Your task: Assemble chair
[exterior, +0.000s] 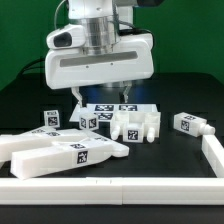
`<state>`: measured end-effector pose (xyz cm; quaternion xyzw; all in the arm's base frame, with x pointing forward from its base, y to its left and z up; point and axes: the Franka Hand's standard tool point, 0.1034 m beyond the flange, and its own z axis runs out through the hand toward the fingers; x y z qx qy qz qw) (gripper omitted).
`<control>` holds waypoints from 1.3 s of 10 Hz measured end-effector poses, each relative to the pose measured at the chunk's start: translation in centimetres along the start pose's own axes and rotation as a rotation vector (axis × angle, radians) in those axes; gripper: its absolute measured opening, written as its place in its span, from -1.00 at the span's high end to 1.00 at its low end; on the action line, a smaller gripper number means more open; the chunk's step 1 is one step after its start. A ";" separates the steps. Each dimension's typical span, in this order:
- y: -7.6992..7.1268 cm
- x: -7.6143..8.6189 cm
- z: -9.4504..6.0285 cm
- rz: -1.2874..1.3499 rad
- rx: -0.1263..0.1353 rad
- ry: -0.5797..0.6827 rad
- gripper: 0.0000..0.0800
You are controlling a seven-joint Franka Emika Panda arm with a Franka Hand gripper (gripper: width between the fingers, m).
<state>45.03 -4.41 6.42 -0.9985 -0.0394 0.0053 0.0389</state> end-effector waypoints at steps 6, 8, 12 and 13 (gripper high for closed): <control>-3.6 -0.6 5.0 0.142 -0.036 0.031 -0.62; -3.5 -1.1 6.0 0.155 -0.041 0.033 -0.62; -3.7 -1.1 6.1 0.148 -0.042 0.031 0.26; -3.7 -1.1 6.1 0.148 -0.042 0.031 0.26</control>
Offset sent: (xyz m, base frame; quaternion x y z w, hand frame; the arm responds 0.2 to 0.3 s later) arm -0.0027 0.0285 -0.0328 -0.0253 0.0312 0.0859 0.9955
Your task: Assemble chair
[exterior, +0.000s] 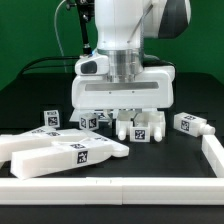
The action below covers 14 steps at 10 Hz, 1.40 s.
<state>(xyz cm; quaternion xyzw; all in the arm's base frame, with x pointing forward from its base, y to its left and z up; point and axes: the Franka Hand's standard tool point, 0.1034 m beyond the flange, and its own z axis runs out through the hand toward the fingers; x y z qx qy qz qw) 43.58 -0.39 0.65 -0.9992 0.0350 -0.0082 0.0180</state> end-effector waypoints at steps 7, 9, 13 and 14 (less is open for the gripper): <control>-1.9 4.3 -6.1 -0.102 0.045 -0.052 0.93; -1.7 4.1 -5.5 -0.110 0.042 -0.049 0.93; -3.0 9.9 -9.0 -0.480 0.005 0.000 0.93; -3.9 12.3 -9.8 -0.658 -0.003 0.005 0.93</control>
Offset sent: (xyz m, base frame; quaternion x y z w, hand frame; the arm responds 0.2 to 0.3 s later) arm 0.0252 -0.0031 0.0352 -0.0392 -0.0234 -0.0656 0.9968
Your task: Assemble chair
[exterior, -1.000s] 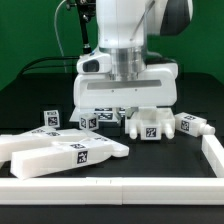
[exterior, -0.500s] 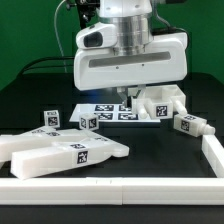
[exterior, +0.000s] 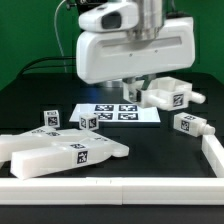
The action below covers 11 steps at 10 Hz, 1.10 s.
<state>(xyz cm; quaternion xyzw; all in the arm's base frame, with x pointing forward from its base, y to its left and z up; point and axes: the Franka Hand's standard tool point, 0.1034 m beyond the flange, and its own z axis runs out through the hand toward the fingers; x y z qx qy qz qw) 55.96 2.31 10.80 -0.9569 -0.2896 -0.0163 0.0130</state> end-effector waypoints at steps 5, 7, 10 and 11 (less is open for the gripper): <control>0.1 0.4 0.7 -0.426 0.001 -0.010 0.93; -0.8 4.8 0.7 -0.604 -0.030 0.028 0.93; -0.6 6.9 0.8 -0.948 -0.073 0.027 0.93; -0.3 6.8 0.8 -1.016 -0.079 0.017 0.93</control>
Offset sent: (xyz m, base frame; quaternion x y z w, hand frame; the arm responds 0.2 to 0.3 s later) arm 0.0000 0.0000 0.0000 0.0000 0.0000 -0.1938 0.9810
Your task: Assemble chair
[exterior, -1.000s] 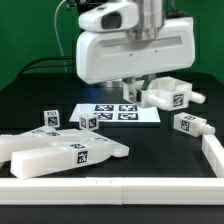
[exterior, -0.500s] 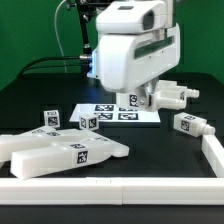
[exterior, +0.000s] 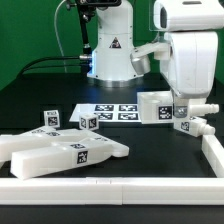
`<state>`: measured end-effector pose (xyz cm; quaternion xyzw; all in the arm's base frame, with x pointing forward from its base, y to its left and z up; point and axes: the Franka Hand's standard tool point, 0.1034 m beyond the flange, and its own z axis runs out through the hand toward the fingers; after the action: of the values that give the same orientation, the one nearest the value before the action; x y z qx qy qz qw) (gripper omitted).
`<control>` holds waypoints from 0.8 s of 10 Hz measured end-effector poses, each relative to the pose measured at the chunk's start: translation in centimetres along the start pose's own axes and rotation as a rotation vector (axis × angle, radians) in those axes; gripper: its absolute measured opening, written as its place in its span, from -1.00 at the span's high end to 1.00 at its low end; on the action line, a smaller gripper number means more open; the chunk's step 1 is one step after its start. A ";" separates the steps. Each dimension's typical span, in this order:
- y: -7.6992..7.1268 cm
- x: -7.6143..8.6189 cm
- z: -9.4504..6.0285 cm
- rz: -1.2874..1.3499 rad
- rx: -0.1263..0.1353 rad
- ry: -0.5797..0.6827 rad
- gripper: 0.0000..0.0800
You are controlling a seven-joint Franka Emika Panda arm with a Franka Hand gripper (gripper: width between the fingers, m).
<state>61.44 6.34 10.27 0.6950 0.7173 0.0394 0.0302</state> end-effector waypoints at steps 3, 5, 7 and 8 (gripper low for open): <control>0.6 0.5 0.8 -0.296 -0.008 -0.032 0.93; 2.4 2.3 1.0 -0.535 -0.010 -0.054 0.93; 2.9 2.2 1.4 -0.780 -0.004 -0.081 0.93; 2.9 1.9 1.4 -0.853 0.001 -0.094 0.93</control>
Offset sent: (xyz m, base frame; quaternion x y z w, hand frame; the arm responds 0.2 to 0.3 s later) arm 0.0334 0.0404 -0.0005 -0.0066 -0.0022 -0.2764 0.9610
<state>64.41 8.32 9.15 0.3371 0.9384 -0.0087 0.0759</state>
